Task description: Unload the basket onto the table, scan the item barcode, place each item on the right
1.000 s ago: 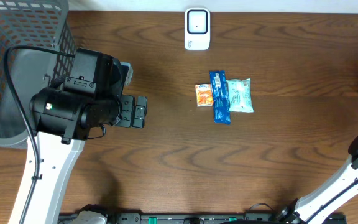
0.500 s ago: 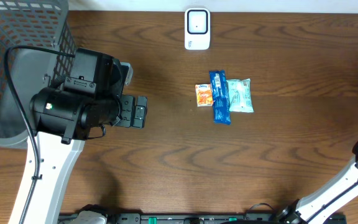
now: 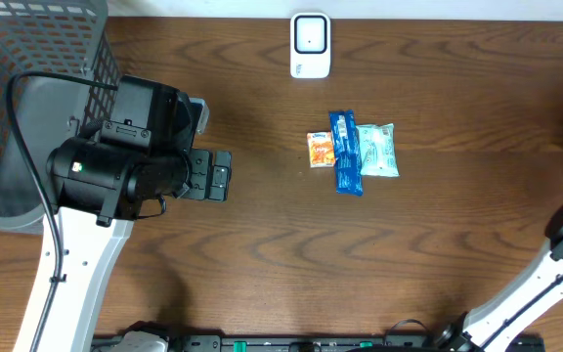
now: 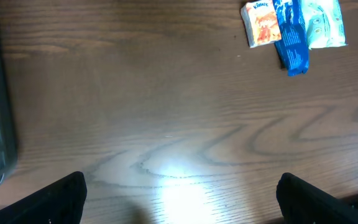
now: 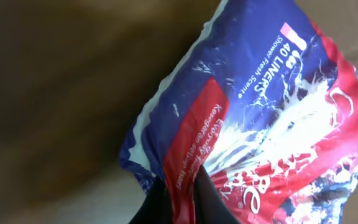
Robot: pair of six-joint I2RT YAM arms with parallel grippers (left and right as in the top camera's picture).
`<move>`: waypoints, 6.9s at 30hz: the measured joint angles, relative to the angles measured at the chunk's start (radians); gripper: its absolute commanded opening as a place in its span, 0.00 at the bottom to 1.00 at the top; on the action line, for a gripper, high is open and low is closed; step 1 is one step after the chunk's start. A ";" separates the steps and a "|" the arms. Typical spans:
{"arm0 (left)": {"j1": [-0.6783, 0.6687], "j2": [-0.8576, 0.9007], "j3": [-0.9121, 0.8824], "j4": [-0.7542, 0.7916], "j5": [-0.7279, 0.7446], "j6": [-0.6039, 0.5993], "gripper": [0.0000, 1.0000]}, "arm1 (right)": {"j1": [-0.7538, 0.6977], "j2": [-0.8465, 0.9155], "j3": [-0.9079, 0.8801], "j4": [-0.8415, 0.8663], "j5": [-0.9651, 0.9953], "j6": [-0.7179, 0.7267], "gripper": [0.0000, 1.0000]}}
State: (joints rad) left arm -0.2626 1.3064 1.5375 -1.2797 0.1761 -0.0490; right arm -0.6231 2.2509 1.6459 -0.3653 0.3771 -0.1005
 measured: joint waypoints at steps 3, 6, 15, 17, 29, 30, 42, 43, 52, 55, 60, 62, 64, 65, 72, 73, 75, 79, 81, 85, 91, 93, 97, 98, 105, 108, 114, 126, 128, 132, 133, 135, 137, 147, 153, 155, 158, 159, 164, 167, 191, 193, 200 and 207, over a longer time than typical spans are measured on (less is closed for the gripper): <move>0.000 0.000 0.000 0.000 0.000 0.000 0.98 | 0.070 0.000 0.023 -0.019 -0.047 0.096 0.10; 0.000 0.000 0.000 0.000 0.000 0.000 0.98 | 0.148 0.000 0.035 -0.021 -0.078 0.194 0.10; 0.000 0.000 0.000 0.000 0.000 0.000 0.98 | 0.219 0.000 0.040 -0.073 0.013 0.399 0.08; 0.000 0.000 0.000 0.000 0.000 0.000 0.98 | 0.211 0.000 0.040 -0.085 0.040 0.426 0.08; 0.000 0.000 0.000 0.000 0.000 0.000 0.98 | 0.127 0.000 0.040 -0.053 0.071 0.421 0.36; 0.000 0.000 0.000 0.000 0.000 0.000 0.98 | 0.119 0.000 0.040 -0.053 0.067 0.403 0.39; 0.000 0.000 0.000 0.000 0.000 0.000 0.98 | 0.136 -0.159 0.040 -0.064 -0.122 0.292 0.79; 0.000 0.000 0.000 0.000 0.000 0.000 0.98 | 0.144 -0.190 0.040 -0.073 -0.158 0.293 0.79; 0.000 0.000 0.000 0.000 0.000 0.000 0.98 | 0.227 -0.337 0.067 -0.385 -0.702 0.274 0.83; 0.000 0.000 0.000 0.001 0.000 0.000 0.98 | 0.270 -0.300 0.056 -0.505 -0.797 0.263 0.98; 0.000 0.000 0.000 0.000 0.000 0.000 0.98 | 0.374 -0.197 0.009 -0.579 -0.883 0.242 0.93; 0.000 0.000 0.000 0.001 0.000 0.000 0.98 | 0.409 -0.167 -0.008 -0.581 -0.908 0.234 0.85; 0.000 0.000 0.000 0.000 0.000 0.000 0.98 | 0.450 -0.130 -0.020 -0.584 -0.930 0.227 0.74; 0.000 0.000 0.000 0.000 0.000 0.000 0.98 | 0.471 -0.113 -0.021 -0.584 -0.938 0.227 0.70; 0.000 0.000 0.000 0.001 0.000 0.000 0.98 | 0.567 -0.059 -0.023 -0.580 -0.960 0.225 0.54; 0.000 0.000 0.000 0.000 0.000 0.000 0.98 | 0.570 -0.056 -0.023 -0.580 -0.960 0.226 0.53; 0.000 0.000 0.000 0.000 0.000 0.000 0.98 | 0.571 -0.051 -0.023 -0.580 -0.959 0.227 0.52; 0.000 0.000 0.000 0.000 0.000 0.000 0.98 | 0.568 -0.049 -0.026 -0.613 -0.913 0.231 0.57; 0.000 0.000 0.000 0.000 0.000 0.000 0.98 | 0.568 -0.049 -0.027 -0.632 -0.879 0.235 0.59; 0.000 0.000 0.000 0.001 0.000 0.000 0.98 | 0.568 -0.050 -0.051 -0.621 -0.855 0.234 0.53; 0.000 0.000 0.000 0.000 0.000 0.000 0.98 | 0.569 -0.076 -0.118 -0.530 -0.891 0.238 0.18; 0.000 0.000 0.000 0.000 0.000 0.000 0.98 | 0.570 -0.076 -0.137 -0.513 -0.917 0.241 0.01; 0.000 0.000 0.000 0.000 0.000 0.000 0.98 | 0.565 -0.080 -0.140 -0.512 -0.944 0.245 0.01; 0.000 0.000 0.000 0.000 0.000 0.000 0.98 | 0.565 -0.080 -0.141 -0.515 -0.947 0.244 0.01; 0.000 0.000 0.000 0.000 0.000 0.000 0.98 | 0.566 -0.065 -0.071 -0.665 -0.887 0.239 0.01; 0.000 0.000 0.000 0.000 0.000 0.000 0.98 | 0.570 -0.065 0.002 -0.750 -0.766 0.246 0.01; 0.000 0.000 0.000 0.000 0.000 0.000 0.98 | 0.612 -0.089 0.099 -0.815 -0.409 0.343 0.01; 0.000 0.000 0.000 0.000 0.000 0.000 0.98 | 0.867 -0.121 0.054 -0.845 0.340 0.698 0.01; 0.000 0.000 0.000 0.000 0.000 0.000 0.98 | 0.898 -0.121 0.018 -0.799 0.400 0.726 0.01; 0.000 0.000 0.000 0.000 0.000 0.000 0.98 | 0.940 -0.121 -0.073 -0.701 0.461 0.748 0.02; 0.000 0.000 0.000 0.001 0.000 0.000 0.98 | 0.945 -0.121 -0.089 -0.692 0.465 0.749 0.03; 0.000 0.000 0.000 0.000 0.000 0.000 0.98 | 0.960 -0.120 -0.112 -0.687 0.461 0.752 0.05; 0.000 0.000 0.000 0.000 0.000 0.000 0.98 | 0.972 -0.120 -0.116 -0.682 0.447 0.752 0.06; 0.000 0.000 0.000 0.000 0.000 0.000 0.98 | 1.075 -0.121 -0.108 -0.638 0.340 0.713 0.55; 0.000 0.000 0.000 0.000 0.000 0.000 0.98 | 1.109 -0.121 -0.036 -0.673 0.320 0.673 0.59; 0.000 0.000 0.000 0.000 0.000 0.000 0.98 | 1.101 -0.120 -0.006 -0.694 0.307 0.666 0.60; 0.000 0.000 0.000 0.000 0.000 0.000 0.98 | 1.078 -0.120 0.021 -0.711 0.244 0.626 0.56; 0.000 0.000 0.000 0.000 0.000 0.000 0.98 | 1.066 -0.121 0.025 -0.711 0.211 0.599 0.54; 0.000 0.000 0.000 0.000 0.000 0.000 0.98 | 1.013 -0.121 0.027 -0.730 0.025 0.456 0.48; 0.000 0.000 0.000 0.000 0.000 0.000 0.98 | 1.009 -0.121 0.026 -0.731 0.004 0.436 0.50; 0.000 0.000 0.000 0.000 0.000 0.000 0.98 | 1.000 -0.142 -0.214 -0.467 0.179 0.576 0.04; 0.000 0.000 0.000 0.000 0.000 0.000 0.98 | 0.999 -0.145 -0.208 -0.482 0.173 0.579 0.04; 0.000 0.000 0.000 0.000 0.000 0.000 0.98 | 0.983 -0.145 -0.093 -0.586 0.062 0.568 0.01; 0.000 0.000 0.000 0.000 0.000 0.000 0.98 | 0.874 -0.152 0.027 -0.587 -0.276 0.446 0.01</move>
State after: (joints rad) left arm -0.2626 1.3064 1.5375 -1.2793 0.1761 -0.0490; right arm 0.2512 2.0991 1.6730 -0.9524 0.1013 0.3454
